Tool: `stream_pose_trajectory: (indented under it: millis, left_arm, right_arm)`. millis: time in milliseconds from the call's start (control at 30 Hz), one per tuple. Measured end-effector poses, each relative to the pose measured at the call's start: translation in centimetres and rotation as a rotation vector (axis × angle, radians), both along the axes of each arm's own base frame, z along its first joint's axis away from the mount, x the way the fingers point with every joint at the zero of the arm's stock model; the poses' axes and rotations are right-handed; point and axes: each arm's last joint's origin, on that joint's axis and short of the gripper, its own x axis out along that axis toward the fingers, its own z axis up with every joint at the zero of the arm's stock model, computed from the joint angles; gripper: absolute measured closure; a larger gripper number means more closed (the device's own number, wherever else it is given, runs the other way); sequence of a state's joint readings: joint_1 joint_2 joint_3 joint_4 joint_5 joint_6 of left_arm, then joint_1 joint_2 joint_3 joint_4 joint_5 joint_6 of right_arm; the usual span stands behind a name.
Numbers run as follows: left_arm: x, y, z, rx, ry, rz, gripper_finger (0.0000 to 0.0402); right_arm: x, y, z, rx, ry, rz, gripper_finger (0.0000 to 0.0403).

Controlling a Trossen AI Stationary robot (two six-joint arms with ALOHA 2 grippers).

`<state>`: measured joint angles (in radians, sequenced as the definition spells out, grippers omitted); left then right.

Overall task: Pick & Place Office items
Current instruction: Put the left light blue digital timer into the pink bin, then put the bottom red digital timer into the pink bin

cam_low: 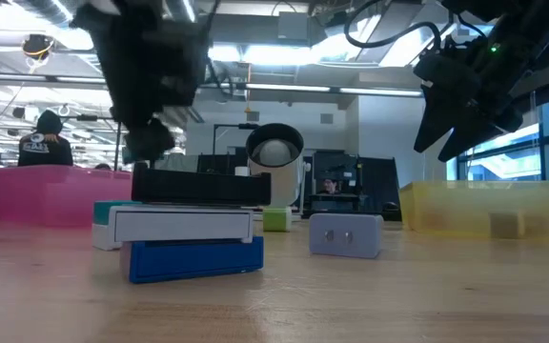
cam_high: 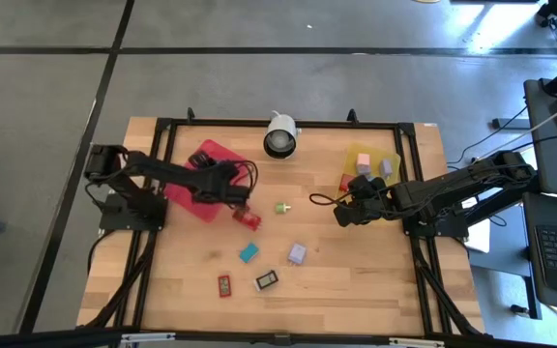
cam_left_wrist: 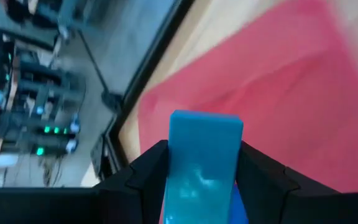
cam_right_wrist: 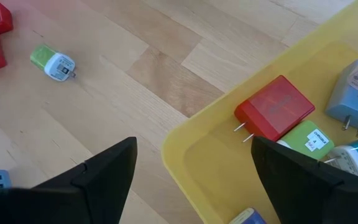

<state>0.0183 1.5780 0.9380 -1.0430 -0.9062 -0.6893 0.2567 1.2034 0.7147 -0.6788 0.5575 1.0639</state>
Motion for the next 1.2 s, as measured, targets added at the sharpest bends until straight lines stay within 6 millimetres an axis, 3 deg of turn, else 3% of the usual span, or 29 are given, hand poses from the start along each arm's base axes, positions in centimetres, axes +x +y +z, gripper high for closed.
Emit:
stream_pose_trajectory:
  millis: [167,367,600,900,1200]
  left_arm:
    - [-1.7,1.6,-1.8,-0.07,0.062,0.092,0.0241]
    - [-2.7,1.7,-3.4,-0.184,0.068,0.127,0.0241]
    - [-2.7,1.6,-3.5,-0.198,0.067,0.129,0.0241]
    - [-2.8,1.6,-3.5,-0.195,0.065,0.139,0.0211]
    - [-3.0,1.6,-3.2,-0.199,0.131,0.112,0.0216]
  right_arm:
    - [0.0,0.0,0.0,0.001,-0.002,0.0,0.0084]
    - [0.0,0.0,0.0,0.001,-0.004,0.0,0.0084]
    - [0.0,0.0,0.0,0.002,-0.006,0.0,0.0084]
    - [0.0,0.0,0.0,0.002,-0.006,0.0,0.0084]
    - [0.0,0.0,0.0,0.001,-0.006,0.0,0.0085]
